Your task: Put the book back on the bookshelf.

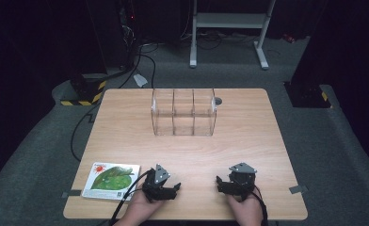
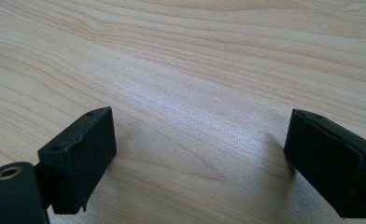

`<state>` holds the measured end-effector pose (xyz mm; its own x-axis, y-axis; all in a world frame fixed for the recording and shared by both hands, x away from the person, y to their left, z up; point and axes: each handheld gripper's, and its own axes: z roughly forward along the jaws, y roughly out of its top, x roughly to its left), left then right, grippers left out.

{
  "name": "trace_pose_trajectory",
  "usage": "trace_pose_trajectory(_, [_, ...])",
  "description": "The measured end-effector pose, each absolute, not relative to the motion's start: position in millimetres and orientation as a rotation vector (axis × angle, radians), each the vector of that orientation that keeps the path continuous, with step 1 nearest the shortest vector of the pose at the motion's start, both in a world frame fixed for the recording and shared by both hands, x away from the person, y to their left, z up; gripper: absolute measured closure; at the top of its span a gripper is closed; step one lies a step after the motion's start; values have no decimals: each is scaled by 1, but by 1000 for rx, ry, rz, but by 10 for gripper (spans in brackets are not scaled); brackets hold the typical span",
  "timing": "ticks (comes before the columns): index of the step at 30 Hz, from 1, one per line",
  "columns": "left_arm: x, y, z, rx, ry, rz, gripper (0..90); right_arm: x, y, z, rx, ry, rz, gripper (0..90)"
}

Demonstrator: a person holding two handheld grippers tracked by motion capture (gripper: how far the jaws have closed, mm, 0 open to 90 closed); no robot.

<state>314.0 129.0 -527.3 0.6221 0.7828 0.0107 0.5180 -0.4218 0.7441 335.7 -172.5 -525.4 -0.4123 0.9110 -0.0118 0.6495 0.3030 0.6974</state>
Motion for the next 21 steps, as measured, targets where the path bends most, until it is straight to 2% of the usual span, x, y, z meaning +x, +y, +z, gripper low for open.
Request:
trace_pose_trajectory(13, [311, 130, -527, 2110, 1024, 477, 252, 336, -172, -525, 1393, 2169, 872, 88])
trace_pose_trajectory(21, [317, 140, -522, 2167, 1034, 440, 177, 336, -173, -525, 1392, 2170, 872, 88])
